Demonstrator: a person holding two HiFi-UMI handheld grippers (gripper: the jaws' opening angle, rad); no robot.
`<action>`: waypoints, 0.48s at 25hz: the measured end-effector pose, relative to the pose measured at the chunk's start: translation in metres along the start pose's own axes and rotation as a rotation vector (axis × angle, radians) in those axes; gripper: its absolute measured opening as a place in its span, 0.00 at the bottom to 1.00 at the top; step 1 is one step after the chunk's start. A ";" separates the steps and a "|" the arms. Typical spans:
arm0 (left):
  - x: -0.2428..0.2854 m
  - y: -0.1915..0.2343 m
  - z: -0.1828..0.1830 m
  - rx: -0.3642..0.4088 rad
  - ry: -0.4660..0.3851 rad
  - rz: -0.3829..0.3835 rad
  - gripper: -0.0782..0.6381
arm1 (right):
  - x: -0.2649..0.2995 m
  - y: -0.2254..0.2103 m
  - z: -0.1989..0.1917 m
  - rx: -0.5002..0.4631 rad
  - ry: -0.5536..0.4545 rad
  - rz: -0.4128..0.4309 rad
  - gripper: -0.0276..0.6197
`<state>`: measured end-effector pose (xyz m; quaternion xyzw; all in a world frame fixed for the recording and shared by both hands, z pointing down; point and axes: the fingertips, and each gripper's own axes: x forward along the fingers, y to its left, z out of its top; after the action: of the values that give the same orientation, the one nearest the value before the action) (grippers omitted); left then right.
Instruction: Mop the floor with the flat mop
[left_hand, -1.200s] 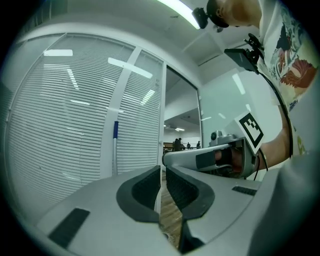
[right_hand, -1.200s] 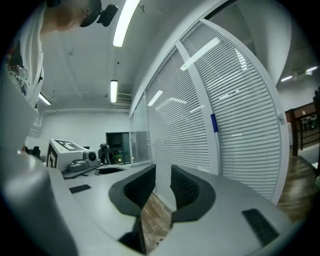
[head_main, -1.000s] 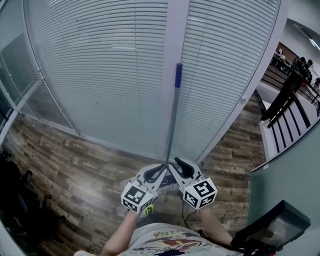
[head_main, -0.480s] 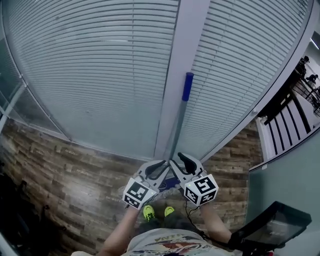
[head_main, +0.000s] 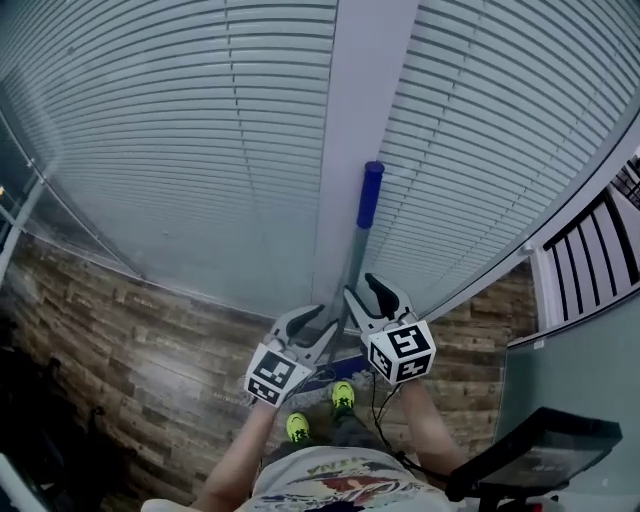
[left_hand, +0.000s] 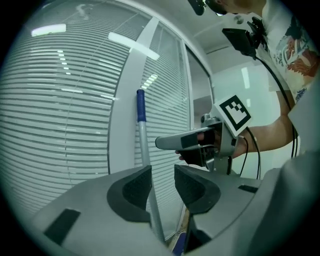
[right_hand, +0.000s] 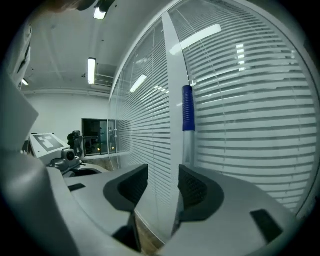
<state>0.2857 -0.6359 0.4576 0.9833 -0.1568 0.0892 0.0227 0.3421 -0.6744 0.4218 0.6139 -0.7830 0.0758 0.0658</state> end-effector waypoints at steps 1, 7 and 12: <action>0.009 0.007 0.002 -0.003 0.005 0.019 0.27 | 0.010 -0.013 0.003 0.000 0.000 0.007 0.30; 0.048 0.046 0.037 0.009 0.020 0.110 0.27 | 0.058 -0.067 0.049 -0.035 -0.026 0.054 0.31; 0.039 0.057 0.040 0.004 0.018 0.158 0.27 | 0.082 -0.061 0.060 -0.087 -0.029 0.089 0.29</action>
<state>0.3115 -0.7046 0.4263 0.9670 -0.2337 0.1001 0.0150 0.3809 -0.7789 0.3816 0.5759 -0.8131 0.0359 0.0777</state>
